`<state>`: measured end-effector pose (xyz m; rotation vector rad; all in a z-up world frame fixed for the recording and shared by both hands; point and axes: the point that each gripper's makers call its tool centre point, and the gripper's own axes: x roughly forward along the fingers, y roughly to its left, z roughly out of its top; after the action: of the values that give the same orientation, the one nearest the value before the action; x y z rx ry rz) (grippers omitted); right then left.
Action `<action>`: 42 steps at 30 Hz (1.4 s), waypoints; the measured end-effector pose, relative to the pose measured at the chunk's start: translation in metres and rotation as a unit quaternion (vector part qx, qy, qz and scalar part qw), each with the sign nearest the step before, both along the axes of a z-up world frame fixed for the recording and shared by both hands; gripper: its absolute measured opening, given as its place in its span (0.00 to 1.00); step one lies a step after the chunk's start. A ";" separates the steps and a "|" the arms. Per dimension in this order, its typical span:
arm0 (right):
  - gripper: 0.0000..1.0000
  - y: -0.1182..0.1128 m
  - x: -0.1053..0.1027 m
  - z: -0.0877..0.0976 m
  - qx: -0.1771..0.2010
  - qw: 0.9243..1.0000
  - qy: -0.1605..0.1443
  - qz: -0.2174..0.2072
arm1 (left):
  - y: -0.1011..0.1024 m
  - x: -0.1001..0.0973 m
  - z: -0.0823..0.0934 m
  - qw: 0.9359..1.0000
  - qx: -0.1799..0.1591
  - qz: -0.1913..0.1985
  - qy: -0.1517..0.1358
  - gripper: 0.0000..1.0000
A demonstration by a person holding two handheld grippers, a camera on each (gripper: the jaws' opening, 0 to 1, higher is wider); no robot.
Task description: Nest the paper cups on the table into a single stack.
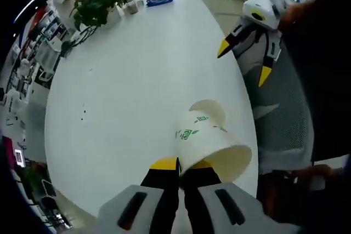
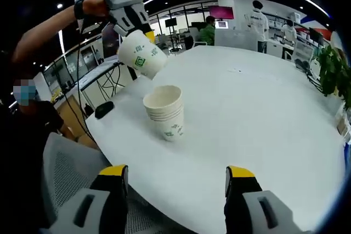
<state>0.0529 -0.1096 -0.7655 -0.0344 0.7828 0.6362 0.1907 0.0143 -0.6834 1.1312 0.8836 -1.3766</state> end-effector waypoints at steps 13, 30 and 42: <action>0.72 0.001 0.001 -0.001 0.001 1.000 -0.001 0.005 | -0.016 -0.013 -0.015 0.996 0.069 -0.061 -0.014 0.00; 0.72 0.002 0.000 -0.002 0.005 1.000 -0.002 0.005 | -0.027 -0.021 -0.029 0.986 0.135 -0.102 -0.011 0.00; 0.72 0.000 -0.002 -0.003 0.007 1.000 0.001 0.001 | -0.030 -0.019 -0.039 0.982 0.146 -0.116 -0.014 0.00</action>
<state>0.0509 -0.1099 -0.7684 -0.0216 0.7793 0.6446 0.1713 -0.0161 -0.7228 1.5132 0.9803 -1.4455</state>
